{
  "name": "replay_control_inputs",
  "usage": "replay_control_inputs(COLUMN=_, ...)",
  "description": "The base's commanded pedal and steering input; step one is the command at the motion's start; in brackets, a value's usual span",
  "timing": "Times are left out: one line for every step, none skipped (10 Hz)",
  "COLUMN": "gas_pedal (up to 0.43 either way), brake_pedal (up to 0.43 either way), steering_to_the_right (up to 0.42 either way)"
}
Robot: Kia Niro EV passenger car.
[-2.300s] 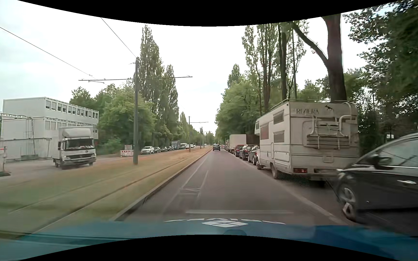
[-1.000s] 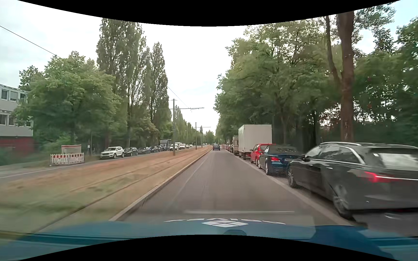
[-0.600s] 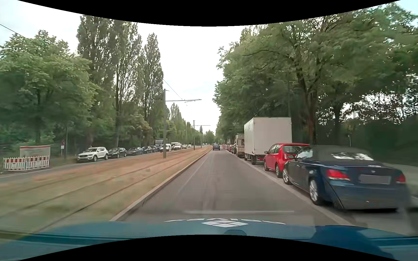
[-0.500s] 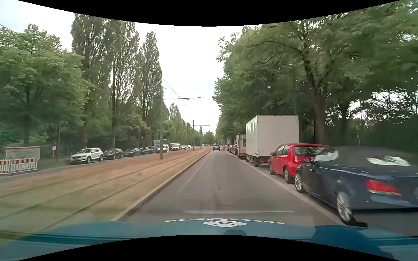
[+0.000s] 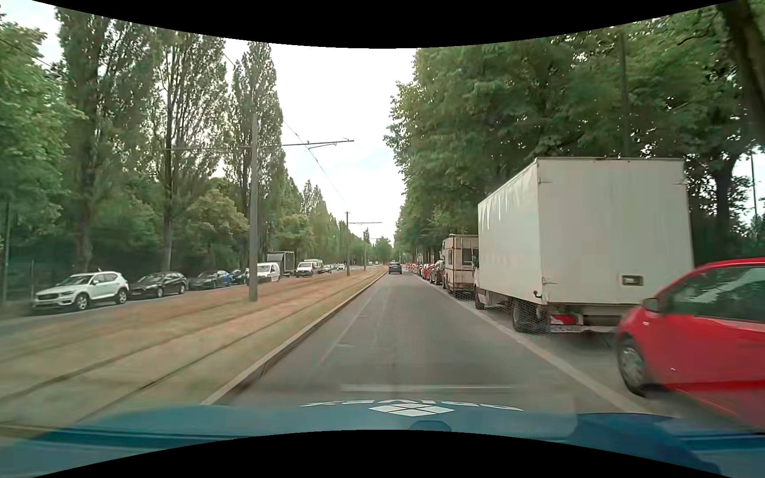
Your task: Follow the waypoints while adhering to traffic rules and regulations
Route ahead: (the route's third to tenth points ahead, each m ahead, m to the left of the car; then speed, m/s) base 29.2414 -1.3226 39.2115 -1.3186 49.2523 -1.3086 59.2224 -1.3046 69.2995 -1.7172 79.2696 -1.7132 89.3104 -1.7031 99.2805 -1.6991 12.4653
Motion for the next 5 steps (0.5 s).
replay_control_inputs(gas_pedal=0.169, brake_pedal=0.0, steering_to_the_right=-0.001)
replay_control_inputs(gas_pedal=0.169, brake_pedal=0.0, steering_to_the_right=-0.001)
replay_control_inputs(gas_pedal=0.169, brake_pedal=0.0, steering_to_the_right=-0.001)
replay_control_inputs(gas_pedal=0.169, brake_pedal=0.0, steering_to_the_right=-0.001)
replay_control_inputs(gas_pedal=0.169, brake_pedal=0.0, steering_to_the_right=-0.001)
